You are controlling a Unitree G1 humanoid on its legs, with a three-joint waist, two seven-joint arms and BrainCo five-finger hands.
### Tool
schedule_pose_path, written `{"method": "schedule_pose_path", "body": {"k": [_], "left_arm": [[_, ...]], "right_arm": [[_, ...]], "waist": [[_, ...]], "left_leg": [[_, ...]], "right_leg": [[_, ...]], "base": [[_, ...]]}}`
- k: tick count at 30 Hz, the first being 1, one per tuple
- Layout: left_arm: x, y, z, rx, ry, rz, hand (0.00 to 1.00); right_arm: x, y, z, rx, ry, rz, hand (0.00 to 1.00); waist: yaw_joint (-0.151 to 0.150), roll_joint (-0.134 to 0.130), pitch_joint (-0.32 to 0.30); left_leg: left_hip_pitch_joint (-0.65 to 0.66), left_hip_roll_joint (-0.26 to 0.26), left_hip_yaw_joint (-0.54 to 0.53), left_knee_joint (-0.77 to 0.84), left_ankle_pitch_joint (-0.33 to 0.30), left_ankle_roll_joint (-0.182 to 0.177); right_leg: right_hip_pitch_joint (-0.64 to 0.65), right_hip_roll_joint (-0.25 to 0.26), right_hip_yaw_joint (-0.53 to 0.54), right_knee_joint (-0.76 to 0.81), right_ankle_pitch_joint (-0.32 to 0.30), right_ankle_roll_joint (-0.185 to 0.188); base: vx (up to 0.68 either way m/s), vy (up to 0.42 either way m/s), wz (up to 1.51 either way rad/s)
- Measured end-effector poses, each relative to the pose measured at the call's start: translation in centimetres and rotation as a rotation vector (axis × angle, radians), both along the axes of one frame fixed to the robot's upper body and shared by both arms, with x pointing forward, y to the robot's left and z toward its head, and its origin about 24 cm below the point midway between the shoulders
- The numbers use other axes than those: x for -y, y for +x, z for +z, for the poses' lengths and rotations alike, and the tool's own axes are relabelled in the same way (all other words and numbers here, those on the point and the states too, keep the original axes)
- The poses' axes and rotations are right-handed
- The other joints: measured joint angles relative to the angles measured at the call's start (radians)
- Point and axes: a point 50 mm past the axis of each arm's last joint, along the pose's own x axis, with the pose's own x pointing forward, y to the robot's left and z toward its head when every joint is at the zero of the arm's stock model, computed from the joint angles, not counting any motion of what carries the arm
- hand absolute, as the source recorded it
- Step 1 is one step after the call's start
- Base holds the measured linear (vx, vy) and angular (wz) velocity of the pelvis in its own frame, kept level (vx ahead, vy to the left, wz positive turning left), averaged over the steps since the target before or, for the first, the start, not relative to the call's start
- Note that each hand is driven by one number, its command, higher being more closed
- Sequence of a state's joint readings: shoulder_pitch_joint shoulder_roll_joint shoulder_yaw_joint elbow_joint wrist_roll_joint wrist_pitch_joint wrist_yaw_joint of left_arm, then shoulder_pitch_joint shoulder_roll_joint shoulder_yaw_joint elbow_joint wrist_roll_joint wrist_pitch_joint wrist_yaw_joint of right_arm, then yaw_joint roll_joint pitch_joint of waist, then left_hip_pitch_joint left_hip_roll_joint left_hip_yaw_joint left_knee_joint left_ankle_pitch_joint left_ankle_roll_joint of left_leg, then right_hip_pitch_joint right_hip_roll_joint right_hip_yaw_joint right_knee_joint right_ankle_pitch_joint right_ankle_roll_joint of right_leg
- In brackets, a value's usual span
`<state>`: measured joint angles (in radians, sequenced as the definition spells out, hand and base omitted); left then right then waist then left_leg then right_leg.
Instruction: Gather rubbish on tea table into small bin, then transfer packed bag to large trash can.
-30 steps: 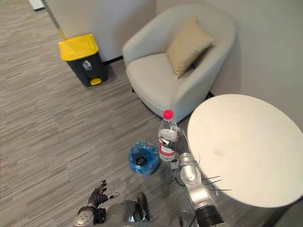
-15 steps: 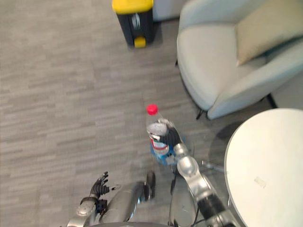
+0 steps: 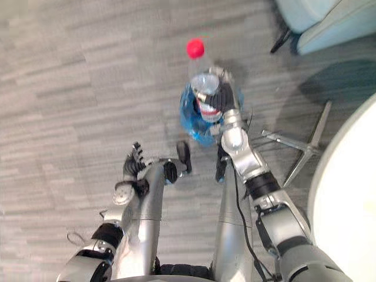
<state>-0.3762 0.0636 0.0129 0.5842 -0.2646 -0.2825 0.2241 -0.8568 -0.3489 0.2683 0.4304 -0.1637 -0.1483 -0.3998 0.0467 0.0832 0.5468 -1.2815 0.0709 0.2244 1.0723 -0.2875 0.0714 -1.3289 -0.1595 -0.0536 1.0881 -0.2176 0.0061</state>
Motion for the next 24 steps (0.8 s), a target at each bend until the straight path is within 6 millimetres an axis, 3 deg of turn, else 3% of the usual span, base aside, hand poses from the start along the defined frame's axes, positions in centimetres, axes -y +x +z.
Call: {"method": "schedule_pose_path", "body": {"k": [2, 3, 9, 15, 20, 24], "left_arm": [[-0.4, 0.1, 0.6, 0.029, -0.009, 0.018, 0.00], [-0.6, 0.1, 0.6, 0.032, -0.011, 0.025, 0.00], [-1.6, 0.1, 1.0, 0.033, -0.001, 0.038, 0.00], [-2.0, 0.1, 1.1, 0.036, 0.000, 0.053, 0.00], [-2.4, 0.1, 1.2, 0.038, -0.006, 0.081, 0.00], [-2.4, 0.0, 1.1, 0.033, 0.014, 0.080, 0.00]], "right_arm": [[0.2, 0.4, 0.4, -0.007, 0.022, -0.007, 1.00], [0.5, 0.6, 0.2, -0.022, 0.047, -0.014, 0.00], [1.0, 1.5, -1.8, -0.130, 0.120, -0.034, 0.00], [1.3, 1.3, -1.7, -0.119, 0.133, -0.043, 0.00], [0.4, -1.0, -1.1, 0.009, 0.051, -0.014, 0.00], [0.0, -2.3, -2.7, 0.027, -0.042, -0.009, 0.00]], "waist": [[0.013, 0.000, 0.000], [0.024, 0.000, 0.000], [0.024, 0.000, 0.000], [0.023, -0.002, -0.001], [0.015, -0.007, -0.004], [0.006, -0.021, -0.008]], "left_leg": [[-0.044, 0.004, -0.002, 0.023, -0.001, 0.002], [-0.067, 0.008, -0.001, 0.032, -0.001, 0.002], [-0.105, 0.036, 0.022, 0.039, -0.001, 0.002], [-0.112, 0.052, 0.024, 0.055, -0.001, 0.003], [-0.098, 0.069, 0.015, 0.061, -0.002, 0.004], [-0.056, 0.086, 0.014, 0.035, -0.003, 0.005]], "right_leg": [[-0.042, 0.000, 0.000, 0.019, 0.000, 0.000], [-0.063, 0.001, 0.000, 0.025, 0.000, 0.001], [-0.100, 0.001, -0.001, 0.027, -0.001, 0.004], [-0.103, 0.010, -0.005, 0.029, 0.005, 0.005], [-0.080, 0.025, -0.018, 0.018, 0.005, 0.005], [-0.033, 0.043, -0.027, -0.027, 0.017, 0.002]], "base": [[-0.13, 0.022, 0.04], [-0.12, 0.025, 0.00], [-0.10, 0.018, 0.04], [-0.06, 0.033, -0.07], [-0.06, 0.028, -0.09], [-0.08, 0.015, -0.14]]}}
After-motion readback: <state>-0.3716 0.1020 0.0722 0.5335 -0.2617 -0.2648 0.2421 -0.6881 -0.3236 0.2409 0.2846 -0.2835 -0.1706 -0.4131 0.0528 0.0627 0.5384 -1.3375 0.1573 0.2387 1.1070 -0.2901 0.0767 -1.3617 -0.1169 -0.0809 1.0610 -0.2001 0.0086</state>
